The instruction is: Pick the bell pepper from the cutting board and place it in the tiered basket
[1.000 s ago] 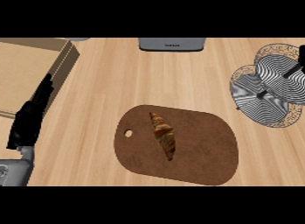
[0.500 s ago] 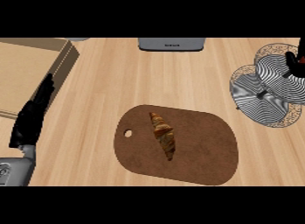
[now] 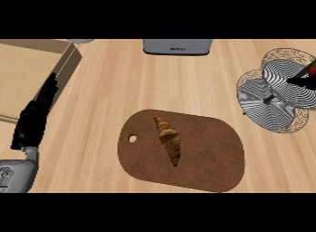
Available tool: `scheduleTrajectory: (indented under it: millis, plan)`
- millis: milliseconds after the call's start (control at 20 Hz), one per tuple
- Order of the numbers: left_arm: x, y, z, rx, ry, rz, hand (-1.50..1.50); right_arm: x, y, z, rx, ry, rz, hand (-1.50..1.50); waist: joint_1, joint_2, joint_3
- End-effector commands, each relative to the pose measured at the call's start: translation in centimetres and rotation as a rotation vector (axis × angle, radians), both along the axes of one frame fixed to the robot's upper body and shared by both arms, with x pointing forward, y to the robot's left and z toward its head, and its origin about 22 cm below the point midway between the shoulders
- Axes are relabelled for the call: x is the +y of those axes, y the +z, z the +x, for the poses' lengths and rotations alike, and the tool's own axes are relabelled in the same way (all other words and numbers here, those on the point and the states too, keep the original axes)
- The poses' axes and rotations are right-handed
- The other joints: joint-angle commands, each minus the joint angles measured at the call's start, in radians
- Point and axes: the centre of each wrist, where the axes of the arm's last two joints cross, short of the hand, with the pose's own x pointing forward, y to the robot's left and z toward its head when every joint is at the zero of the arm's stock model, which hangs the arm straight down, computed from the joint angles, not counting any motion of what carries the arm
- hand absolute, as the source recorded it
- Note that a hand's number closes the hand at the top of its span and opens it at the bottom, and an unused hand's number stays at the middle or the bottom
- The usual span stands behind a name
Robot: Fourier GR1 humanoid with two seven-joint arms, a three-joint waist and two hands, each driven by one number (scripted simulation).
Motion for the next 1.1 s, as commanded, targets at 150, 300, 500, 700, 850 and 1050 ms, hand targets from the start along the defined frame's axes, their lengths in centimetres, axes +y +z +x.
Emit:
scheduleTrajectory:
  millis: [150,300,500,700,850,1050]
  plan:
    - [0.7,0.5,-0.6,0.000,0.016,0.002,0.00,-1.7,-0.1,-0.5,-0.051,-0.055,0.227,-1.50,-0.013,0.010,0.018]
    - [1.6,-0.4,-0.2,0.003,0.009,-0.014,0.00,-3.7,1.1,-0.1,-0.092,-0.092,0.268,-1.50,-0.005,0.016,0.018]
    - [-1.0,0.0,-0.5,-0.006,-0.009,-0.009,0.00,-6.3,3.8,-0.5,-0.065,-0.188,0.327,-1.50,0.001,0.016,0.019]
    - [0.2,0.1,-0.2,-0.008,0.019,-0.010,0.00,-13.5,5.5,-5.3,0.010,-0.241,0.399,-1.50,-0.010,0.017,0.019]
    - [0.5,-0.4,-0.4,-0.001,0.006,-0.006,0.00,-16.1,6.3,-6.9,0.066,-0.267,0.420,-1.50,0.001,0.021,0.019]
    - [-0.7,-0.3,-0.5,0.010,-0.012,-0.006,0.00,-20.3,4.9,-11.3,0.052,-0.253,0.437,-1.50,0.006,0.023,0.022]
